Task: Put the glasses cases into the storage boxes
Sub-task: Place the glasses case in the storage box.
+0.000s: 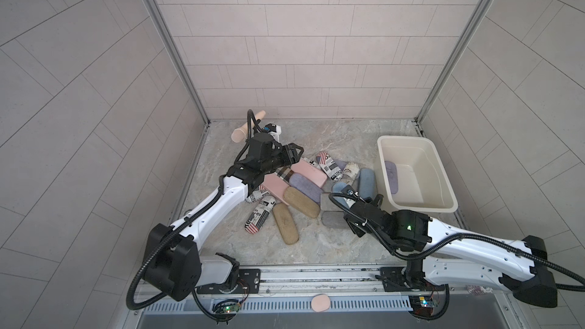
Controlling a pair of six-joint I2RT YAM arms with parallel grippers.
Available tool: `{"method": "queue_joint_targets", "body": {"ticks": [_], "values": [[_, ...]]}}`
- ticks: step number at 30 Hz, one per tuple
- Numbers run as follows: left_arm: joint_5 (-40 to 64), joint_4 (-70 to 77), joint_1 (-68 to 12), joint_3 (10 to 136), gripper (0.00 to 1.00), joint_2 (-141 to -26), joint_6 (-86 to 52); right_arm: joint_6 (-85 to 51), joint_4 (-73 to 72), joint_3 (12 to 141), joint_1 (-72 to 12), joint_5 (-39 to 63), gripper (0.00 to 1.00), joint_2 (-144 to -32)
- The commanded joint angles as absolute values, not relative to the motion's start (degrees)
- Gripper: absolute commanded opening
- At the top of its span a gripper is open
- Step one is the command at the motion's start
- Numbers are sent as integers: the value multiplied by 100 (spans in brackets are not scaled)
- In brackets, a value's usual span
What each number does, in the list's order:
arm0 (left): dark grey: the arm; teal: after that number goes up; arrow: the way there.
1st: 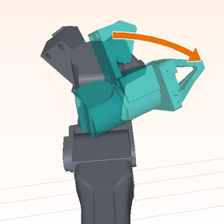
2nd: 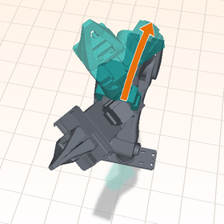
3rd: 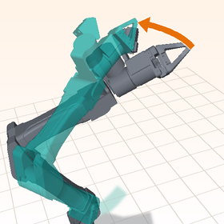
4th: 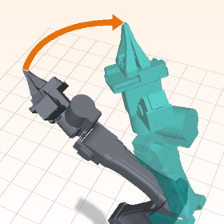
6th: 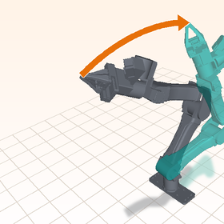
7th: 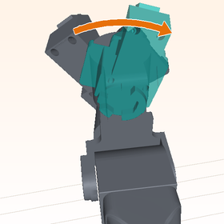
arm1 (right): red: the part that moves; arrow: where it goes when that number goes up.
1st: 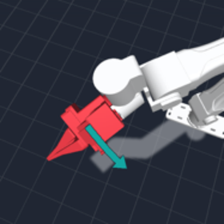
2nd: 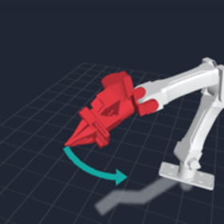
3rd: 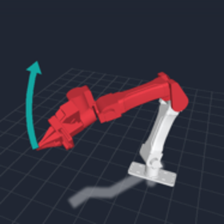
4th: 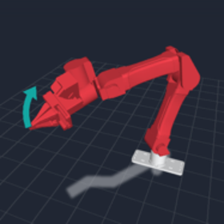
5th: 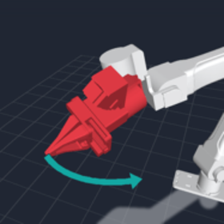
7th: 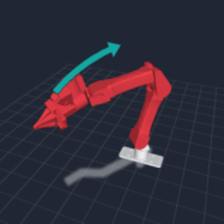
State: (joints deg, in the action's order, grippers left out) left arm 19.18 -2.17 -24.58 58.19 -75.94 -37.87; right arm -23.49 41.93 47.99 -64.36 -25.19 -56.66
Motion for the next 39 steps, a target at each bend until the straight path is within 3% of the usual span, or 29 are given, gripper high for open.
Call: {"method": "queue_joint_targets", "body": {"ticks": [1,21,32,39], "values": [[1810,-238,-2487,5898,69,-7448,-3725,-2275,4281,5003,-6287,-2765,54,-5629],[1779,-305,-2505,5927,69,-7631,-3656,-1690,3419,5780,-4495,-1859,53,-6049],[1947,-244,-2505,5924,69,-7708,-3768,-1471,3804,6637,-3421,-1047,52,-6495],[2048,-190,-2514,5932,69,-7743,-3858,-1333,4236,6891,-2333,-593,53,-6139]]}}
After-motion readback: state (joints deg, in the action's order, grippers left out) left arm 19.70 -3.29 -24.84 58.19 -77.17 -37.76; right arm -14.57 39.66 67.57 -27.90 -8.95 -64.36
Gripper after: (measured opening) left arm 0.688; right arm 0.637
